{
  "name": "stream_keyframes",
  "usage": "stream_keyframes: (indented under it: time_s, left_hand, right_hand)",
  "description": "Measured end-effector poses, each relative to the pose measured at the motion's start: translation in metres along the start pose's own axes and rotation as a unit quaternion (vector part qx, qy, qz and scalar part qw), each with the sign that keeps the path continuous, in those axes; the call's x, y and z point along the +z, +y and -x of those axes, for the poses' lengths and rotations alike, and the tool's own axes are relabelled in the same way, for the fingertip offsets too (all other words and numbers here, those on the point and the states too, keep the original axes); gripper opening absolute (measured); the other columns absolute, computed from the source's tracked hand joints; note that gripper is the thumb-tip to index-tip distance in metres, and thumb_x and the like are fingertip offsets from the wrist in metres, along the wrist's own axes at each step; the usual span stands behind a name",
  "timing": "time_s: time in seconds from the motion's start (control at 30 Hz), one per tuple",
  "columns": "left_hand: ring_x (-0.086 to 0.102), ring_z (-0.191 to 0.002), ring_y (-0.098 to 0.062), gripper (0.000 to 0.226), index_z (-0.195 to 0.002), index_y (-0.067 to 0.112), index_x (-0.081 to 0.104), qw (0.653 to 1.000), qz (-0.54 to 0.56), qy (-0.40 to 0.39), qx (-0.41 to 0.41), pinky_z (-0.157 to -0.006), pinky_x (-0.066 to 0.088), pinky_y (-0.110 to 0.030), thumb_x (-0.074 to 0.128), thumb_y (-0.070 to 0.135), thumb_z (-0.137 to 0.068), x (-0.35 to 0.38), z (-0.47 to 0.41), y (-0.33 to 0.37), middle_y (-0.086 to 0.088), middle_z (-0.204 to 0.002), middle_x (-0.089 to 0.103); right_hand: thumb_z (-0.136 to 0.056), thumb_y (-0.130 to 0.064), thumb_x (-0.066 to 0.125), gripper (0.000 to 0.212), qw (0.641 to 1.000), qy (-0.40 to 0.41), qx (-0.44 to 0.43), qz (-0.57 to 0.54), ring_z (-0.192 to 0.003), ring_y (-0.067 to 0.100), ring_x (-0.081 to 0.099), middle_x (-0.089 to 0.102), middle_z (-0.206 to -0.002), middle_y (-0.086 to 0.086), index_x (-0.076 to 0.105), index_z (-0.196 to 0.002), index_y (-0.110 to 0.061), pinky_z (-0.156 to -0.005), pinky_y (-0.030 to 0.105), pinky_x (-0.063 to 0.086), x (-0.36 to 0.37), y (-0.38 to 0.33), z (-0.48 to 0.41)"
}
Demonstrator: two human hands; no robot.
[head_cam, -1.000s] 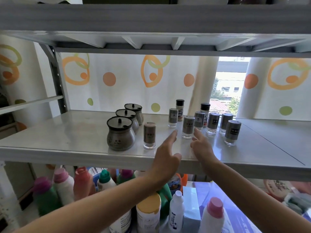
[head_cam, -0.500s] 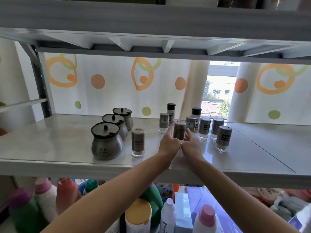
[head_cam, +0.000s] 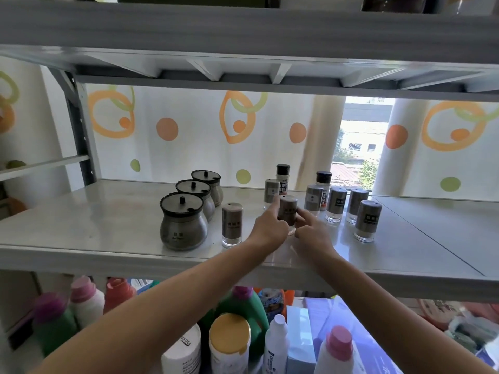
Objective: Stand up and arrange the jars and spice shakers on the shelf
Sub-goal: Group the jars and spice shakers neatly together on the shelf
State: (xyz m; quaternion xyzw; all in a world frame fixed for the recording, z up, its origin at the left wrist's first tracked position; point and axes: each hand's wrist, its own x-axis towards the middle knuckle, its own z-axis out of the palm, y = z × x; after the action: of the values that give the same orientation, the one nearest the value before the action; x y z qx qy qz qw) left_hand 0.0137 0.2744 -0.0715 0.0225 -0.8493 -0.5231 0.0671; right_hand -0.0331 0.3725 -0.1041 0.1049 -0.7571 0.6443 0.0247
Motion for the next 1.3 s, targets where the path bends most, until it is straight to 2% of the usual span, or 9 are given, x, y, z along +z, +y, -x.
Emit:
stream_keyframes:
  time_s: [0.1,0.17,0.27,0.4,0.5,0.67,1.03,1.2,1.3]
  left_hand:
    - [0.037,-0.136,-0.026,0.077,-0.151,0.027,0.012,0.998,-0.059,-0.001,0.015,-0.108,0.031,-0.028,0.037,-0.004,-0.085,-0.013,0.010,0.005,-0.012,-0.151,0.035]
    - [0.042,-0.132,-0.029,0.073,-0.150,0.025,0.017,0.991,-0.129,-0.003,0.037,-0.106,0.035,-0.029,0.037,-0.002,-0.085,-0.020,0.014,0.008,-0.016,-0.146,0.041]
    - [0.048,-0.124,-0.032,0.060,-0.139,0.017,0.041,0.964,-0.254,0.003,0.081,-0.100,0.041,-0.036,0.041,0.000,-0.082,-0.030,0.018,0.013,-0.018,-0.131,0.054]
    - [0.051,-0.116,-0.030,0.041,-0.116,0.011,0.063,0.928,-0.352,0.013,0.120,-0.094,0.046,-0.037,0.044,0.003,-0.081,-0.047,0.013,0.017,-0.013,-0.118,0.058]
    - [0.057,-0.108,-0.030,0.049,-0.107,0.013,0.071,0.921,-0.367,-0.004,0.133,-0.093,0.049,-0.040,0.040,-0.002,-0.073,-0.062,0.011,0.021,-0.013,-0.110,0.065]
    - [0.053,-0.122,-0.023,0.053,-0.112,0.016,0.070,0.922,-0.367,-0.019,0.124,-0.105,0.042,-0.037,0.038,-0.006,-0.076,-0.085,0.015,0.029,-0.004,-0.128,0.063]
    - [0.057,-0.114,-0.019,0.052,-0.110,0.019,0.071,0.932,-0.343,-0.021,0.115,-0.100,0.046,-0.038,0.037,-0.004,-0.078,-0.097,0.013,0.017,0.000,-0.123,0.065]
    - [0.054,-0.087,-0.021,0.050,-0.108,0.018,0.072,0.928,-0.349,-0.037,0.127,-0.080,0.046,-0.030,0.037,-0.004,-0.080,-0.098,0.014,0.015,-0.002,-0.095,0.067]
    - [0.050,-0.082,-0.020,0.052,-0.106,0.017,0.073,0.928,-0.348,-0.036,0.129,-0.075,0.043,-0.030,0.036,-0.006,-0.077,-0.098,0.014,0.015,-0.003,-0.089,0.064]
  right_hand:
    - [-0.081,0.010,0.043,0.061,1.000,-0.019,-0.009,-0.004,-0.099,0.027,0.065,0.066,-0.109,-0.004,0.053,-0.130,-0.025,-0.091,0.056,0.050,0.004,0.001,0.005]
    - [-0.083,0.001,0.057,0.049,0.999,-0.015,-0.034,0.017,-0.095,0.023,0.068,0.071,-0.107,-0.003,0.058,-0.124,-0.025,-0.087,0.054,0.053,0.007,0.003,0.007]
    - [-0.079,-0.013,0.071,0.038,0.998,0.006,-0.051,0.048,-0.093,0.016,0.069,0.073,-0.103,0.001,0.064,-0.115,-0.018,-0.086,0.042,0.056,0.011,-0.002,0.012]
    - [-0.075,-0.012,0.075,0.038,0.993,-0.006,-0.079,0.085,-0.086,0.016,0.066,0.070,-0.096,0.004,0.066,-0.111,-0.011,-0.071,0.019,0.051,0.013,-0.013,0.018]
    - [-0.073,-0.014,0.077,0.037,0.989,-0.013,-0.086,0.123,-0.087,0.017,0.067,0.072,-0.098,0.007,0.068,-0.109,-0.010,-0.077,0.024,0.052,0.016,-0.015,0.020]
    - [-0.071,-0.019,0.079,0.036,0.982,-0.043,-0.102,0.154,-0.085,0.015,0.067,0.073,-0.098,0.006,0.069,-0.104,-0.011,-0.080,0.029,0.054,0.024,-0.016,0.021]
    - [-0.069,-0.021,0.080,0.035,0.980,-0.031,-0.106,0.166,-0.086,0.017,0.067,0.072,-0.095,0.005,0.068,-0.101,-0.011,-0.083,0.033,0.054,0.035,-0.015,0.019]
    - [-0.069,-0.021,0.080,0.038,0.980,-0.026,-0.109,0.165,-0.088,0.018,0.068,0.073,-0.097,0.007,0.068,-0.103,-0.010,-0.085,0.036,0.054,0.038,-0.014,0.016]
    - [-0.069,-0.021,0.080,0.038,0.981,-0.025,-0.107,0.161,-0.088,0.018,0.067,0.072,-0.098,0.007,0.067,-0.103,-0.010,-0.085,0.036,0.054,0.040,-0.013,0.015]
